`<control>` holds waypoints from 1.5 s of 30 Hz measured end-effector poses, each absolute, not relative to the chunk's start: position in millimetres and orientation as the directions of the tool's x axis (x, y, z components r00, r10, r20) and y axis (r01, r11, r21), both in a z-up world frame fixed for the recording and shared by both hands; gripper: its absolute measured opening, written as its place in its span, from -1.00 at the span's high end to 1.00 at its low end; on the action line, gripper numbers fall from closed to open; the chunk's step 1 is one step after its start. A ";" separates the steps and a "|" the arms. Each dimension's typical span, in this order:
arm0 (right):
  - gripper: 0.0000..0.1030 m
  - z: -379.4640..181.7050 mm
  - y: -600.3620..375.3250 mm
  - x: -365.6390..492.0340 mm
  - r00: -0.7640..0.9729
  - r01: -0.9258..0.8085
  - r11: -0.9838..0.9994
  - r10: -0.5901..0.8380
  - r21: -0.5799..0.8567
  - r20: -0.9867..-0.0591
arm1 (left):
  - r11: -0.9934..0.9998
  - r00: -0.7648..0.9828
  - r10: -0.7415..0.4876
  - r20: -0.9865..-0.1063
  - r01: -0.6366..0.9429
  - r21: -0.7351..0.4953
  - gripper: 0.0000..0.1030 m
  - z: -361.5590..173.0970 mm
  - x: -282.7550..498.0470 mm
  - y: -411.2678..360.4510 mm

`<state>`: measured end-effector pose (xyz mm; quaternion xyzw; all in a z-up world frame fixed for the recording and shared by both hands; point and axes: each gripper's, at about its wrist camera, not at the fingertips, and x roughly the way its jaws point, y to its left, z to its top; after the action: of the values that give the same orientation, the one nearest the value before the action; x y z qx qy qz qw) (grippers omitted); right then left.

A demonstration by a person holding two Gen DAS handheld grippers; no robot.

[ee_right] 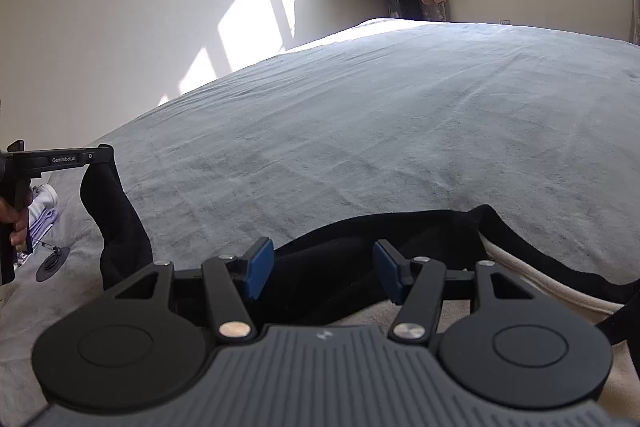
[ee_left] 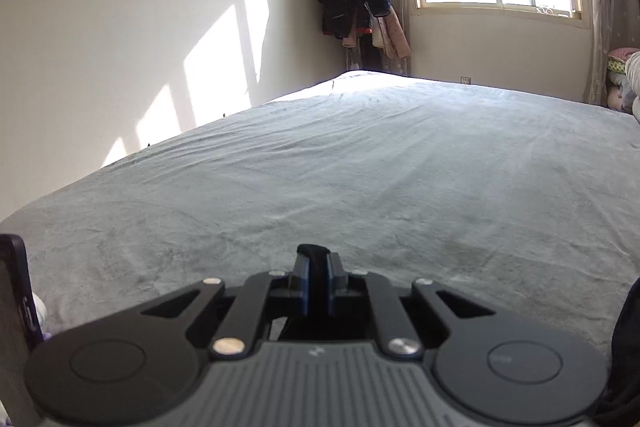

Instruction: Fold clothes

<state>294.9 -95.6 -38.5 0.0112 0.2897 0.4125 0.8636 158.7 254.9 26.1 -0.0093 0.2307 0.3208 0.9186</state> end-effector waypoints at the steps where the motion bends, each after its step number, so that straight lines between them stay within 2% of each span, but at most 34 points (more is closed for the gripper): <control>1: -0.16 -38.5 -96.8 296.1 0.498 -0.700 0.665 0.715 0.260 -0.490 | 0.777 0.678 0.607 -0.415 -0.617 0.128 0.84 27.8 159.0 258.5; 7: -0.16 -39.8 -100.2 299.7 0.533 -0.673 0.696 0.692 0.251 -0.487 | 0.682 0.600 0.707 -0.375 -0.718 0.138 0.84 36.4 169.3 283.9; 15: -0.16 -42.0 -100.9 301.3 0.563 -0.653 0.720 0.669 0.235 -0.485 | 0.593 0.556 0.757 -0.345 -0.805 0.002 0.85 50.0 169.2 312.1; 17: -0.16 -42.3 -101.8 302.2 0.566 -0.648 0.723 0.668 0.241 -0.482 | 0.578 0.533 0.775 -0.338 -0.815 0.039 0.85 50.1 171.3 311.9; 21: -0.16 -43.3 -101.2 303.7 0.568 -0.643 0.726 0.666 0.244 -0.483 | 0.535 0.432 0.800 -0.416 -0.827 0.171 0.84 39.4 188.4 319.7; 23: -0.16 -43.7 -100.4 303.8 0.567 -0.644 0.725 0.666 0.243 -0.486 | 0.511 0.385 0.801 -0.459 -0.839 0.187 0.83 33.3 193.2 326.4; 25: -0.16 -44.9 -100.0 304.5 0.566 -0.643 0.727 0.663 0.241 -0.490 | 0.493 0.362 0.791 -0.494 -0.855 0.163 0.75 28.8 191.9 327.6; 28: -0.16 -47.5 -99.6 306.1 0.563 -0.640 0.729 0.659 0.241 -0.498 | 0.485 0.369 0.784 -0.499 -0.865 0.124 0.57 25.6 190.2 318.4; 31: -0.16 -49.5 -98.3 306.5 0.561 -0.639 0.732 0.654 0.237 -0.507 | 0.521 0.422 0.765 -0.487 -0.850 0.081 0.27 27.1 191.1 298.3; 36: -0.16 -54.0 -93.2 305.6 0.552 -0.645 0.729 0.652 0.229 -0.520 | 0.578 0.522 0.695 -0.494 -0.815 -0.047 0.03 24.3 200.0 263.2; 40: -0.16 -56.2 -89.1 303.6 0.562 -0.651 0.732 0.644 0.203 -0.519 | 0.634 0.607 0.600 -0.522 -0.758 -0.152 0.02 -2.2 202.6 229.0; 43: -0.16 -55.0 -88.0 301.4 0.580 -0.656 0.732 0.644 0.184 -0.498 | 0.671 0.637 0.563 -0.526 -0.724 -0.159 0.03 -26.5 200.7 211.7; 44: -0.16 -54.1 -88.0 300.5 0.589 -0.657 0.734 0.643 0.174 -0.489 | 0.677 0.643 0.545 -0.538 -0.716 -0.171 0.05 -32.8 199.5 212.6; 45: -0.16 -53.0 -87.9 299.5 0.602 -0.656 0.737 0.640 0.161 -0.478 | 0.686 0.650 0.522 -0.553 -0.704 -0.181 0.15 -38.1 199.6 215.3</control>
<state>299.5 -87.9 -53.0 -0.0154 0.2611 0.3620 0.8947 199.6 215.3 -38.1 -0.1938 0.2359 0.3454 0.8874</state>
